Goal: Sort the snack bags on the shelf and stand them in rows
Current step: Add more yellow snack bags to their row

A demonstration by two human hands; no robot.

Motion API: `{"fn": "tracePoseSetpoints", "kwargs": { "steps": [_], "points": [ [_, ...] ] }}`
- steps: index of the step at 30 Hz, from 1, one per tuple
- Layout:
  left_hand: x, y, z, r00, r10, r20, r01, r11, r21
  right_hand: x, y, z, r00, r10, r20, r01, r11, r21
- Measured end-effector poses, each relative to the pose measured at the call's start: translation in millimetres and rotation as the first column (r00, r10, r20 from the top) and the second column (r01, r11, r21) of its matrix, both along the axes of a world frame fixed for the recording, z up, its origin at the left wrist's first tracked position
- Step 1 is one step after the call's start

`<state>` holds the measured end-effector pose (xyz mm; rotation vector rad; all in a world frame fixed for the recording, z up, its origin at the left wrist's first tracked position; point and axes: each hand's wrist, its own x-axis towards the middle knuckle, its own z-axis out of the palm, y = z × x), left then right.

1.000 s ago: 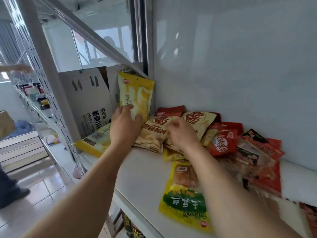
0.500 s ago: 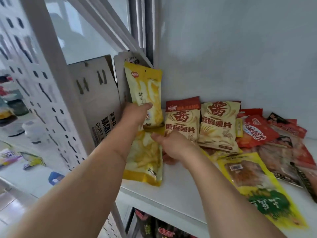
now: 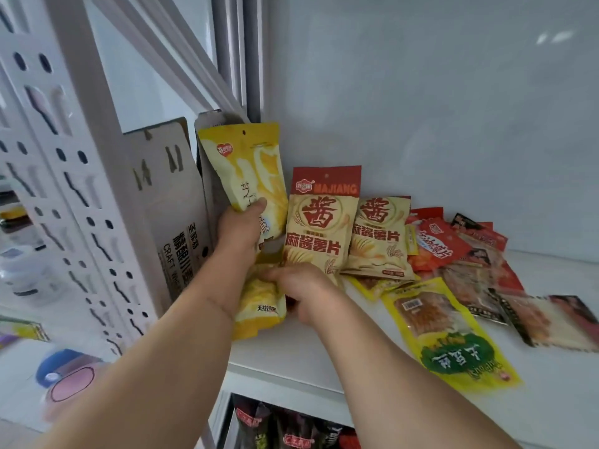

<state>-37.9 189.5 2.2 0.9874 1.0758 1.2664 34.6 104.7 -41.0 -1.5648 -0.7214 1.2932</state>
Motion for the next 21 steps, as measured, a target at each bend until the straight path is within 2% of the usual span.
{"fn": "tracePoseSetpoints", "kwargs": {
  "steps": [5,9,15,21],
  "points": [
    [0,-5,16,0.994,-0.050,0.099,0.045,0.998,0.054,36,-5,8,0.987,0.077,0.143,-0.079,0.997,0.012],
    [-5,-7,24,0.989,-0.061,0.132,0.054,0.997,0.060,71,-16,20,0.998,0.067,0.012,-0.067,0.996,0.056],
    [1,-18,28,0.980,-0.087,0.181,0.087,0.996,0.012,105,-41,26,0.997,0.053,-0.054,-0.042,0.982,0.185],
    [11,-32,32,0.953,-0.115,0.280,0.115,0.993,0.018,130,-54,27,0.968,-0.105,-0.226,0.172,0.939,0.298]
  ]
}}
